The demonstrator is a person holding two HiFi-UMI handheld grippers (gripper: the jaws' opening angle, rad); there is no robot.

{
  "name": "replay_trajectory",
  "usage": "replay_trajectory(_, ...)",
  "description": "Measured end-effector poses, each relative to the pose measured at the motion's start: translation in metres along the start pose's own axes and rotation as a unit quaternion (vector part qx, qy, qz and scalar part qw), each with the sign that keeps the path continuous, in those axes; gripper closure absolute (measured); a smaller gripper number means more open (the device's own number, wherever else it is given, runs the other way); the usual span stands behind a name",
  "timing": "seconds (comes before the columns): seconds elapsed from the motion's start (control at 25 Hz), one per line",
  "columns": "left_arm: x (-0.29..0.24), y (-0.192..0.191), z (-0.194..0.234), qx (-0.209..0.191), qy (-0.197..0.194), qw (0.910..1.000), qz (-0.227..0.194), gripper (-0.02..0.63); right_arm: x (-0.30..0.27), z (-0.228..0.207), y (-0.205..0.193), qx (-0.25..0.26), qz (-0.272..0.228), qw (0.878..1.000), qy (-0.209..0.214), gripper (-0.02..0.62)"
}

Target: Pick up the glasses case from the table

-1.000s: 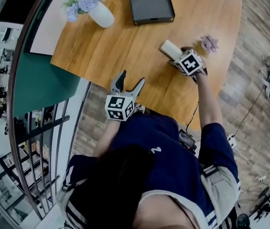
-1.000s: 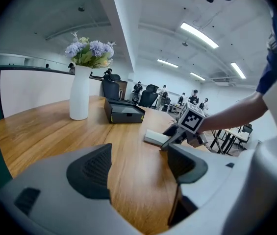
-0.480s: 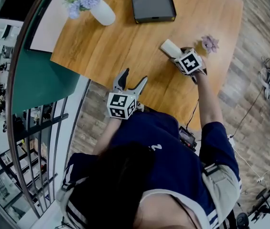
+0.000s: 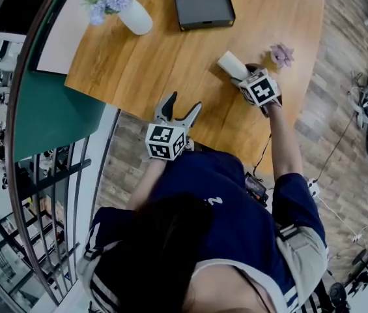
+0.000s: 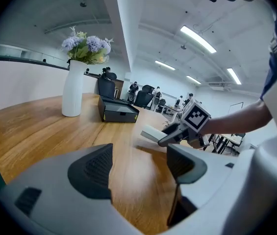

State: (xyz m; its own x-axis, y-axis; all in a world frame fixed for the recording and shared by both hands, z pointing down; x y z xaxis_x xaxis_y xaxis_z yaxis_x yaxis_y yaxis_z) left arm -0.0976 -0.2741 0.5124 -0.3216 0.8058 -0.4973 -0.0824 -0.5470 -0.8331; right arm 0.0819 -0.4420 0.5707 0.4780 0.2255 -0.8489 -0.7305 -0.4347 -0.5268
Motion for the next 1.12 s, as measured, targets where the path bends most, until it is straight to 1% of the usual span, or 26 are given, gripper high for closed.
replay_trajectory(0.24,-0.001,0.003,-0.004,0.002,-0.022,0.9997,-0.01,0.264,0.033,0.012,0.005,-0.018,-0.038,0.999,-0.03,0.282)
replay_trajectory(0.48,0.001,0.004,-0.005,0.001,-0.041,0.9989,-0.022,0.264,0.064,0.031,0.01,-0.021,-0.074,0.995,-0.06,0.282)
replay_trajectory(0.64,0.007,0.003,-0.005,0.008,-0.066,0.9974,-0.028,0.264,0.086,0.047,0.012,-0.03,-0.1,0.991,-0.083,0.282)
replay_trajectory(0.96,0.02,0.001,-0.005,-0.012,-0.097,0.9947,-0.032,0.272,0.132,0.085,0.007,-0.067,-0.163,0.975,-0.138,0.281)
replay_trajectory(1.12,0.029,0.001,-0.01,-0.038,-0.117,0.9919,-0.034,0.273,0.156,0.105,-0.001,-0.091,-0.2,0.96,-0.175,0.281)
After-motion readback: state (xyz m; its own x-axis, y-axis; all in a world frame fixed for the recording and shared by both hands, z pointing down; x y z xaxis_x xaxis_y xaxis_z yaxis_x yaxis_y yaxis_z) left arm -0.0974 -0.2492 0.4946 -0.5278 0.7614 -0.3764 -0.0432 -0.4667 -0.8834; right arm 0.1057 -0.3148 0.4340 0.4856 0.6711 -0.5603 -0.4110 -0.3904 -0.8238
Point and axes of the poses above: the fingertips, and each gripper's own axes: x backward along the fingers, z to its left, y out of its top, the point moved 6 cm from there along x, backward along the fingers, and after that the axes turned 4 degrees about z, right-handed, at the moved point
